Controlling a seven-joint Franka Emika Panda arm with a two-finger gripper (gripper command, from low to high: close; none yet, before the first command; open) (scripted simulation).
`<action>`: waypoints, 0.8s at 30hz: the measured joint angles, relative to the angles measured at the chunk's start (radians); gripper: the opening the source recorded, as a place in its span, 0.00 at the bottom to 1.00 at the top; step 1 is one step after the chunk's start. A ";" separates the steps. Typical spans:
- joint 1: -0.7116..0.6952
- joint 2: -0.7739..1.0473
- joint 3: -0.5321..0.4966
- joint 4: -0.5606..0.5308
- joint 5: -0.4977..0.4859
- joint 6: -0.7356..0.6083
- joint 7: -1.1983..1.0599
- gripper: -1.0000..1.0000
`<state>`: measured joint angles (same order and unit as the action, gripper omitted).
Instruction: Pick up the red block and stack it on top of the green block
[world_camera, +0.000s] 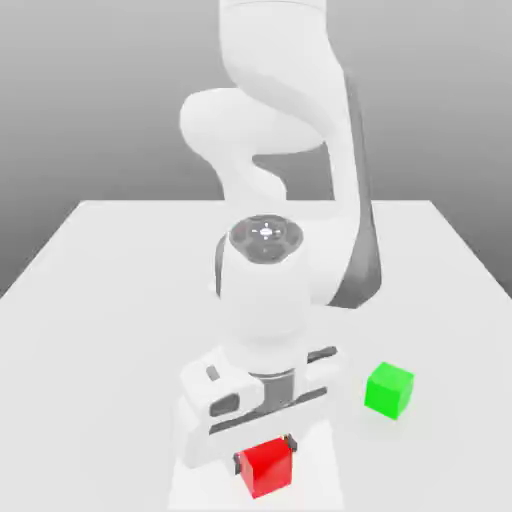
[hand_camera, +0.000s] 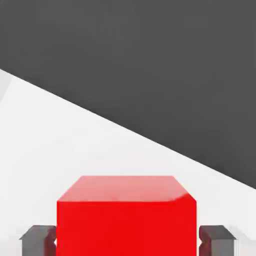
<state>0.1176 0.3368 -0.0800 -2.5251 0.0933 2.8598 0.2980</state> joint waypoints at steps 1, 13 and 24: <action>0.000 0.000 0.000 0.000 0.000 0.000 0.000 0.00; 0.192 -0.323 0.093 -0.156 -0.051 -0.171 -0.110 0.00; 0.340 -0.268 0.163 -0.288 -0.115 0.020 -0.225 1.00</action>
<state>0.4576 0.0689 0.0834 -2.8129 -0.0221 2.8800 0.0727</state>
